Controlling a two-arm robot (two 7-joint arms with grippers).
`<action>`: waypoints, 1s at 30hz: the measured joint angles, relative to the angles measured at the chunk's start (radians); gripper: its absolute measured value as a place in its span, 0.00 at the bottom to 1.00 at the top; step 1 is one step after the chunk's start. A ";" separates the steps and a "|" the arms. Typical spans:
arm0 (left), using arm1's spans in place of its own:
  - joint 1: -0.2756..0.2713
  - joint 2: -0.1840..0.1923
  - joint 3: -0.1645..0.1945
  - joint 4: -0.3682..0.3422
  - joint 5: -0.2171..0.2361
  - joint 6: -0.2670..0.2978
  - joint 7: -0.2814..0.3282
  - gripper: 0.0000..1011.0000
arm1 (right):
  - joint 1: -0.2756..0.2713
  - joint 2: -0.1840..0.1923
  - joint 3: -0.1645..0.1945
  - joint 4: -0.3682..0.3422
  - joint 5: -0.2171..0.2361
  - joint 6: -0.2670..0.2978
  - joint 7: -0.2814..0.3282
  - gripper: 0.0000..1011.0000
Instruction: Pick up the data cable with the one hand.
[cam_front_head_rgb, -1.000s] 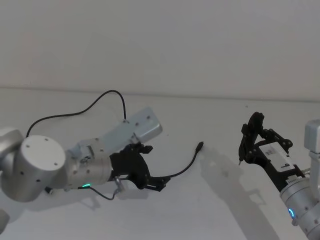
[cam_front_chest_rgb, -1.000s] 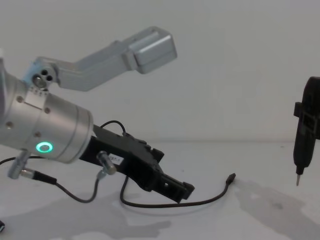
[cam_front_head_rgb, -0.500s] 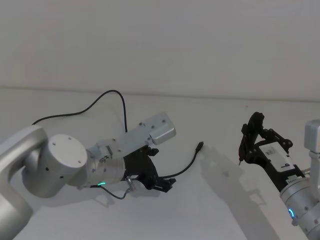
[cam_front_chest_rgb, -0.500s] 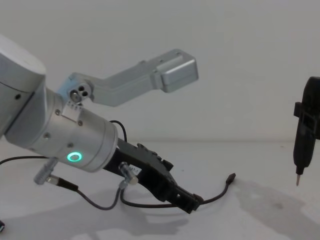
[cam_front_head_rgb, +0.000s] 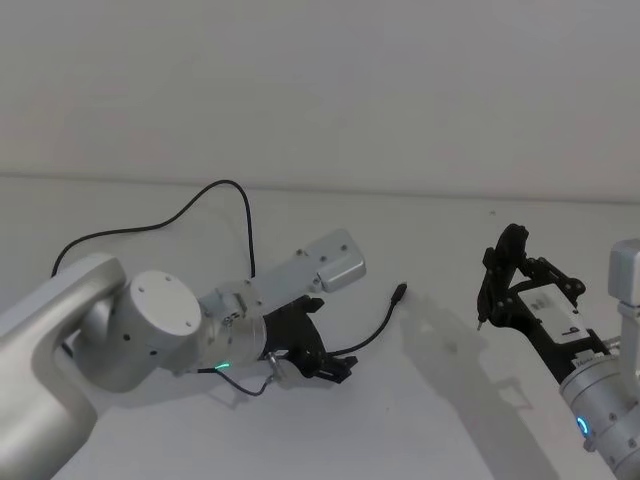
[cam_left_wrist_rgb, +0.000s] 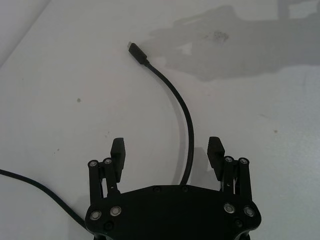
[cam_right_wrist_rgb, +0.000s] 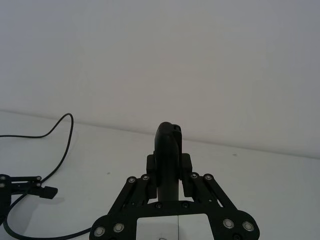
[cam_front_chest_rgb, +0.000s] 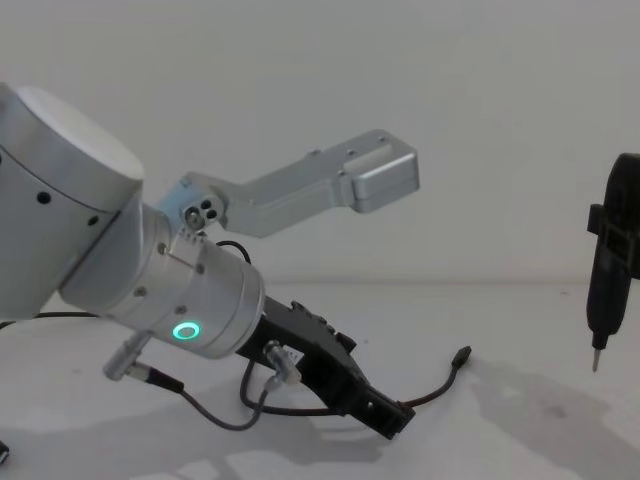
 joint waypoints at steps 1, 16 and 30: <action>-0.001 -0.004 0.001 0.006 0.003 -0.003 0.003 0.99 | 0.000 0.000 0.000 0.000 0.000 0.000 0.000 0.27; -0.007 -0.034 0.005 0.050 0.025 -0.021 0.021 0.90 | 0.000 0.000 0.000 0.000 0.000 0.000 0.000 0.27; -0.009 -0.043 0.006 0.063 0.031 -0.027 0.027 0.48 | 0.000 0.000 0.000 0.000 0.000 0.000 0.000 0.27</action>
